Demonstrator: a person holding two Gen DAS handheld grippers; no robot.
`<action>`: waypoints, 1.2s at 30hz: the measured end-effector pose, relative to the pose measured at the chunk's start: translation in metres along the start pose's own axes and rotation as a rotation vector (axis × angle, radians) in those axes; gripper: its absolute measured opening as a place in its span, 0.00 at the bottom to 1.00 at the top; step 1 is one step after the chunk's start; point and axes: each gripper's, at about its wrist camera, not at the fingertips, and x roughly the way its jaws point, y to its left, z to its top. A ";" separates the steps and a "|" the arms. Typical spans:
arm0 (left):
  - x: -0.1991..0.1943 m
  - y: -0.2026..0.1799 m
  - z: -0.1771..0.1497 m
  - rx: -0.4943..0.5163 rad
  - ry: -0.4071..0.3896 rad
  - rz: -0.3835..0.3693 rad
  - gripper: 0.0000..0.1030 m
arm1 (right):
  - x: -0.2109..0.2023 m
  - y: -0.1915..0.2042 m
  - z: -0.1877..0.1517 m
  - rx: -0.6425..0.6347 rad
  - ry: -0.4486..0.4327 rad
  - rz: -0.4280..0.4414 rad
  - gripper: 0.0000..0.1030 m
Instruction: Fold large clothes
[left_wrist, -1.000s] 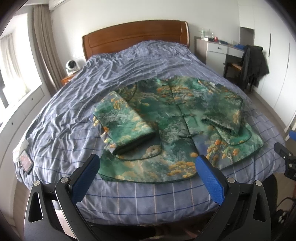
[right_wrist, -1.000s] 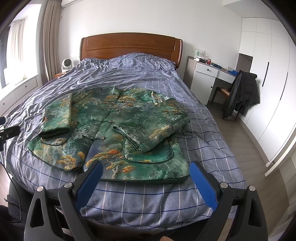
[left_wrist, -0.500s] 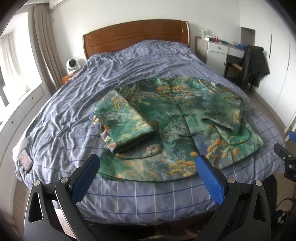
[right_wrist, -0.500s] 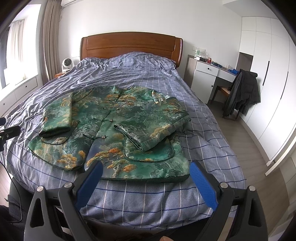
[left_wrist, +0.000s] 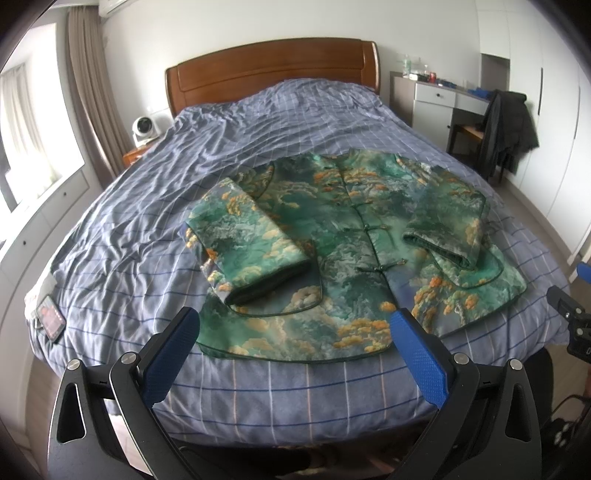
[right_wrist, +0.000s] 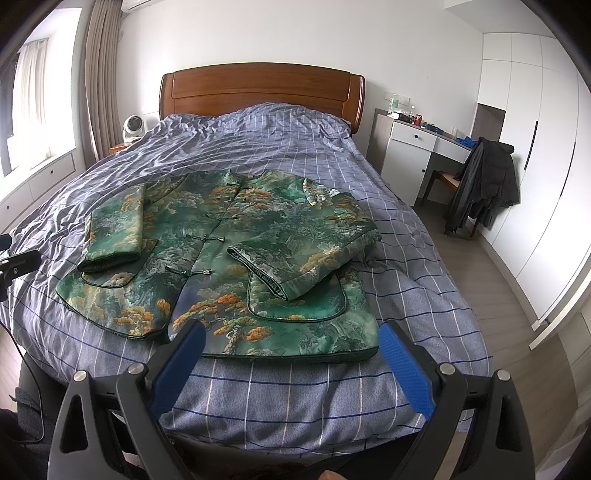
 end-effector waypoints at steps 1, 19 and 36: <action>0.000 0.000 0.000 0.000 0.000 0.000 1.00 | 0.000 0.000 0.000 0.001 0.000 0.000 0.94; 0.000 0.001 -0.003 -0.011 -0.001 0.002 1.00 | -0.001 -0.001 -0.003 0.015 0.004 0.011 0.94; 0.000 0.002 -0.003 -0.010 -0.001 0.002 1.00 | 0.000 -0.007 0.001 0.056 0.011 0.048 0.94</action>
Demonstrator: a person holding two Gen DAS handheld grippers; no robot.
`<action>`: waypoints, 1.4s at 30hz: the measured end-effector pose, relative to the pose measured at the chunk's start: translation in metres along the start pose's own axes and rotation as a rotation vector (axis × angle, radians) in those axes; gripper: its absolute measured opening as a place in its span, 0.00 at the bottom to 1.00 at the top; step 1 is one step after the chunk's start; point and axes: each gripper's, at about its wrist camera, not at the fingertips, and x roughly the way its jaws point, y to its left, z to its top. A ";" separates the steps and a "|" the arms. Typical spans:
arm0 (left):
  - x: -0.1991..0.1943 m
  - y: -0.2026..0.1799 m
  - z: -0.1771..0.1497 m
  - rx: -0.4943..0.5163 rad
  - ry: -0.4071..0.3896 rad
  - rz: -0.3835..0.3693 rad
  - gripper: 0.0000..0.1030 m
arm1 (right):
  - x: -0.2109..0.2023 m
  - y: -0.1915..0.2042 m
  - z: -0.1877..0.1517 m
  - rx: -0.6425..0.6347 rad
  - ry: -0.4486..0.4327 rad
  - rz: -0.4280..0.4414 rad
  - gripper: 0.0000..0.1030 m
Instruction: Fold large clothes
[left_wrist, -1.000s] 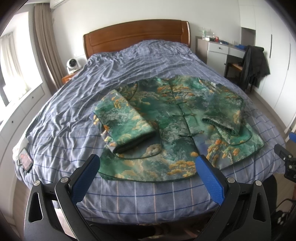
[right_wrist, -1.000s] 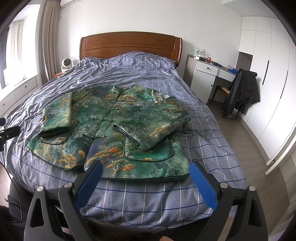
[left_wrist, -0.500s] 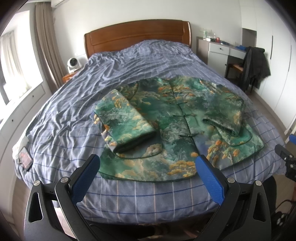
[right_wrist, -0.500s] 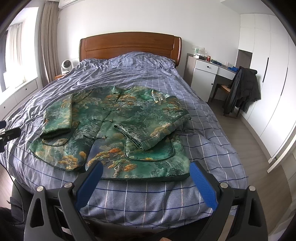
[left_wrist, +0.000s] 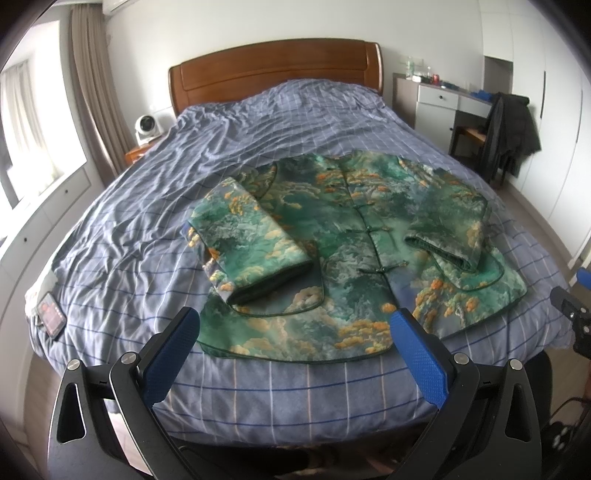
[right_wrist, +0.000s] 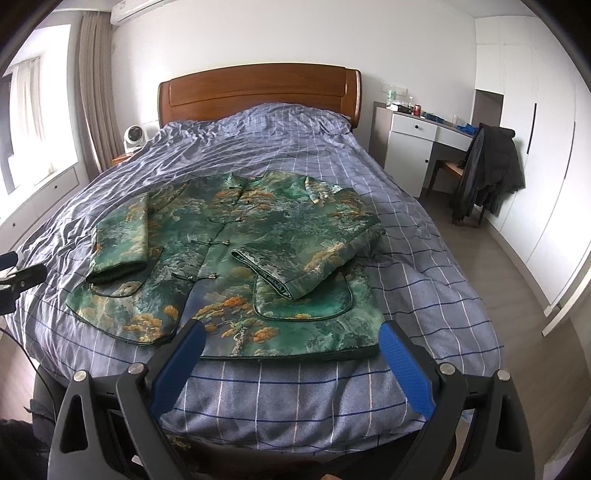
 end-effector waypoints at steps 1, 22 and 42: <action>0.000 0.000 0.000 -0.001 0.000 0.000 1.00 | 0.000 0.001 0.000 -0.004 -0.001 0.002 0.94; 0.000 0.004 -0.001 -0.012 0.000 0.005 1.00 | 0.009 0.001 0.003 -0.005 0.043 0.031 1.00; -0.004 0.018 -0.011 -0.044 0.014 0.034 1.00 | 0.210 0.018 0.052 -0.424 0.183 0.171 0.98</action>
